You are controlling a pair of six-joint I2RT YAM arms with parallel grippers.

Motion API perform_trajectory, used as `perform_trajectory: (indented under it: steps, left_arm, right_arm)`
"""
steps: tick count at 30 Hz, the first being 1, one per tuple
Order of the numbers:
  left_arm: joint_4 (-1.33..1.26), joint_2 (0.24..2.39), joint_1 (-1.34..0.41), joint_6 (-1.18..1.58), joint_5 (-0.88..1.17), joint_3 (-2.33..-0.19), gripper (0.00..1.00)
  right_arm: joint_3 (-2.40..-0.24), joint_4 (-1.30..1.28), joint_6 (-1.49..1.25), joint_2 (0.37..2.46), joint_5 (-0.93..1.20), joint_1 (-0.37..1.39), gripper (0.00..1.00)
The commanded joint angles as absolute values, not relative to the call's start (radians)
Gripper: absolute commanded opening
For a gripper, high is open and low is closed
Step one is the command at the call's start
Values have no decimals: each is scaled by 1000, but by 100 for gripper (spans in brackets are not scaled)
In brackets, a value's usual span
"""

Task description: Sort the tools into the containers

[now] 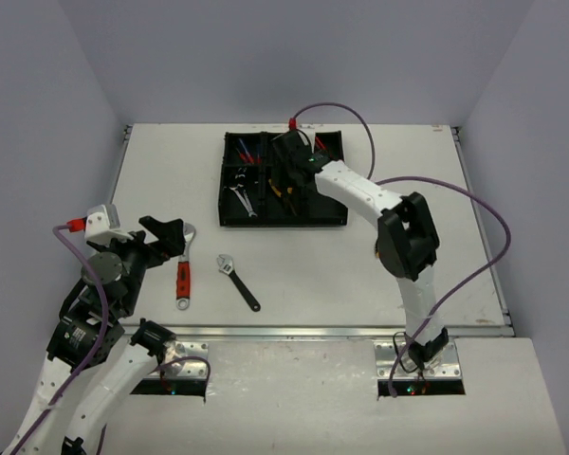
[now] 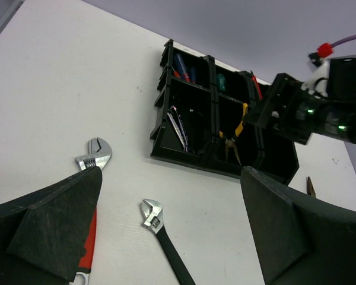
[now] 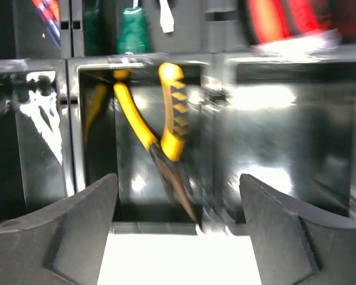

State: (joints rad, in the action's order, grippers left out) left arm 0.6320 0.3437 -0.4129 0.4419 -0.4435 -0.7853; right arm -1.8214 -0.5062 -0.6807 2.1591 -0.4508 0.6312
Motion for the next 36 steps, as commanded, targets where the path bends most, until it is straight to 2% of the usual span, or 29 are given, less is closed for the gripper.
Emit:
perform_trajectory:
  steps: [1, 2, 8, 12, 15, 19, 22, 32, 36]
  left_arm:
    - [598, 335, -423, 436, -444, -788, 100]
    - [597, 336, -423, 436, -442, -787, 100]
    - [597, 330, -425, 435, -442, -786, 100]
    - [595, 329, -425, 434, -441, -785, 100]
    - [595, 335, -426, 433, -438, -787, 100]
    - [595, 336, -430, 433, -436, -787, 100]
    - [594, 341, -436, 433, -434, -785, 100]
    - [597, 356, -443, 435, -442, -788, 100]
    - [597, 365, -446, 434, -437, -788, 100]
  right_arm:
    - [-1677, -491, -620, 1886, -463, 586, 94]
    - [-1637, -493, -609, 1851, -451, 574, 98]
    - [-1395, -571, -525, 1688, -207, 375, 98]
    - [-1211, -595, -488, 1623, -149, 265, 80]
    - [-1098, -595, -475, 1571, -185, 186, 56]
    - [-1011, -595, -441, 1598, -167, 102, 43]
    - [-1001, -605, -412, 1643, -172, 85, 39]
    - [-1077, -604, -382, 1824, -163, 64, 39]
    - [-1078, -595, -383, 1880, -128, 46, 27]
